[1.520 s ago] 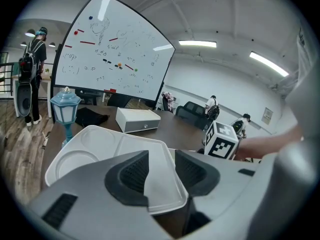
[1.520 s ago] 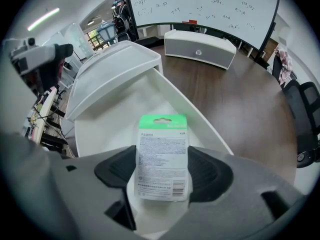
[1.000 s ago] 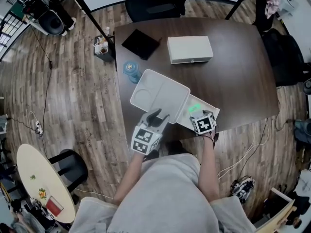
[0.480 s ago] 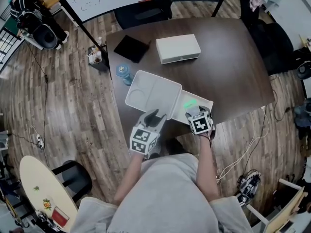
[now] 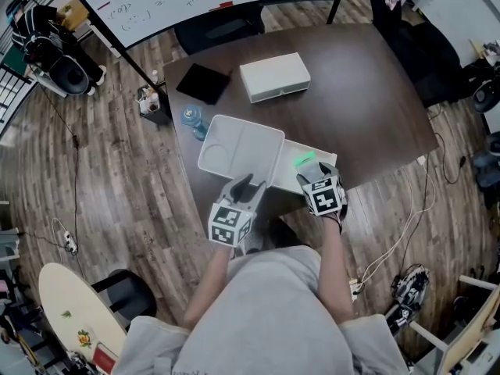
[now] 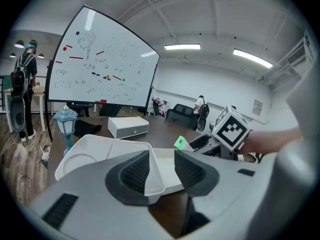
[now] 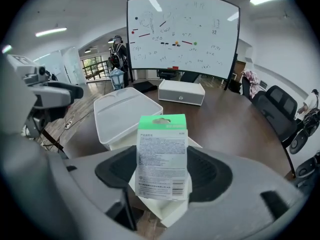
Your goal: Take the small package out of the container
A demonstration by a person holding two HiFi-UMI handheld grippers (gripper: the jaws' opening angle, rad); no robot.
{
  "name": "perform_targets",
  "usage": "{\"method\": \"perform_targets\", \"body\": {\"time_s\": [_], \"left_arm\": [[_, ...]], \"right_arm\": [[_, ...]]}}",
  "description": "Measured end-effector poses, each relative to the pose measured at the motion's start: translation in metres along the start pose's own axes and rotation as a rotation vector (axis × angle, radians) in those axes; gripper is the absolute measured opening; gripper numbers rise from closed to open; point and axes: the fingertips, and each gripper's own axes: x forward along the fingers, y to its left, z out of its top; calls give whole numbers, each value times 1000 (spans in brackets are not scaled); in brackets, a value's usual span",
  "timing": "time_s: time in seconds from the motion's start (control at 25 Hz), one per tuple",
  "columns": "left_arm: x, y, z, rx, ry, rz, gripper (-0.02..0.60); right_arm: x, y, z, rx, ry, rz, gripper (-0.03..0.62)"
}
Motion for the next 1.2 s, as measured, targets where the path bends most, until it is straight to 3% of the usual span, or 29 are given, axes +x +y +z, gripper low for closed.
{"method": "perform_targets", "body": {"time_s": [0.4,0.96,1.2], "left_arm": [[-11,-15,3,15,-12,-19,148],[-18,-28,7,29,-36,-28,147],[-18,-31,5,27,-41,-29,147]], "right_arm": [[-35,8,8,63,-116,-2,314],[-75,19,19,304,-398,99,314],[-88,19,20,358,-497,105,314]]}}
